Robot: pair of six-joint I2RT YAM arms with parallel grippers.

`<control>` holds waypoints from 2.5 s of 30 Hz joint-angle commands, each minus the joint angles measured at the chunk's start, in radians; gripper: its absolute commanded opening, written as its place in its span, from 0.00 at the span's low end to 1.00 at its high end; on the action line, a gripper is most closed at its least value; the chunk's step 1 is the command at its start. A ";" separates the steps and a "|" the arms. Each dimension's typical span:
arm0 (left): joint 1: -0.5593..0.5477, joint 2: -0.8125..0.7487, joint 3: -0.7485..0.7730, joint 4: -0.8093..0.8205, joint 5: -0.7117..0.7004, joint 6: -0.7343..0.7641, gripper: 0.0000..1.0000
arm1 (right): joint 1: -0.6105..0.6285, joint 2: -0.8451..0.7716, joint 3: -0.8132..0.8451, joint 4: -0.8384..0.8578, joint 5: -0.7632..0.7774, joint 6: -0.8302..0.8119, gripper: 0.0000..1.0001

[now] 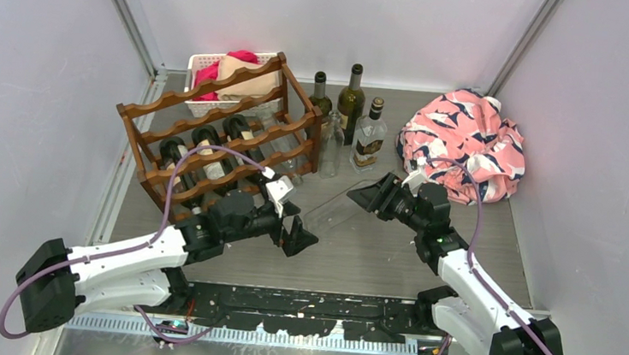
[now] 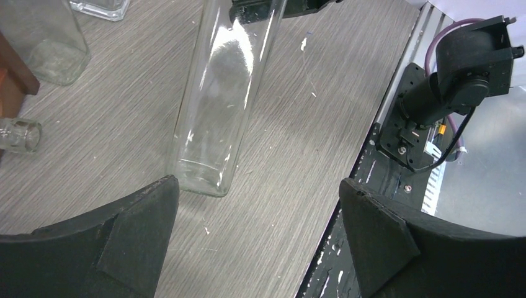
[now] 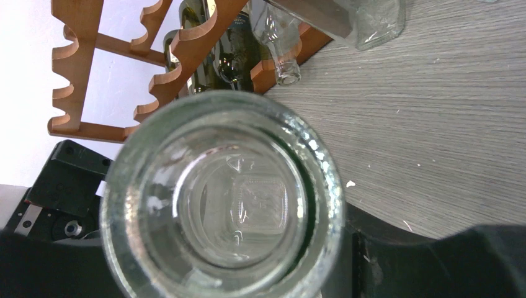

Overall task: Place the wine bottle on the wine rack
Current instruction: Pick up the wine bottle from the center of the board.

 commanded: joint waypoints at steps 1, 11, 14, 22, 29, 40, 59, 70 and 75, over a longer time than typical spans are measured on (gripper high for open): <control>-0.004 0.021 0.013 0.107 0.046 0.022 0.99 | -0.001 -0.011 0.014 0.130 -0.026 0.030 0.01; -0.004 0.033 0.028 0.112 0.088 0.065 0.99 | -0.001 -0.010 0.011 0.131 -0.024 0.028 0.01; -0.002 0.041 0.035 0.106 0.078 0.073 0.99 | -0.001 -0.011 0.011 0.134 -0.025 0.031 0.01; 0.015 0.126 0.145 0.022 0.121 0.105 0.99 | -0.001 -0.011 0.013 0.144 -0.030 0.041 0.01; 0.117 0.225 0.251 -0.070 0.229 0.106 0.99 | -0.001 -0.009 0.011 0.147 -0.032 0.041 0.01; 0.124 0.350 0.286 -0.029 0.277 0.169 0.96 | -0.001 0.002 0.012 0.159 -0.036 0.047 0.01; 0.124 0.503 0.240 0.142 0.305 0.344 0.80 | -0.001 0.025 0.011 0.187 -0.049 0.060 0.01; 0.124 0.529 0.272 0.051 0.329 0.380 0.05 | -0.001 0.034 0.005 0.195 -0.053 0.059 0.01; 0.124 0.491 0.280 -0.006 0.328 0.431 0.00 | -0.001 0.041 0.002 0.205 -0.056 0.063 0.01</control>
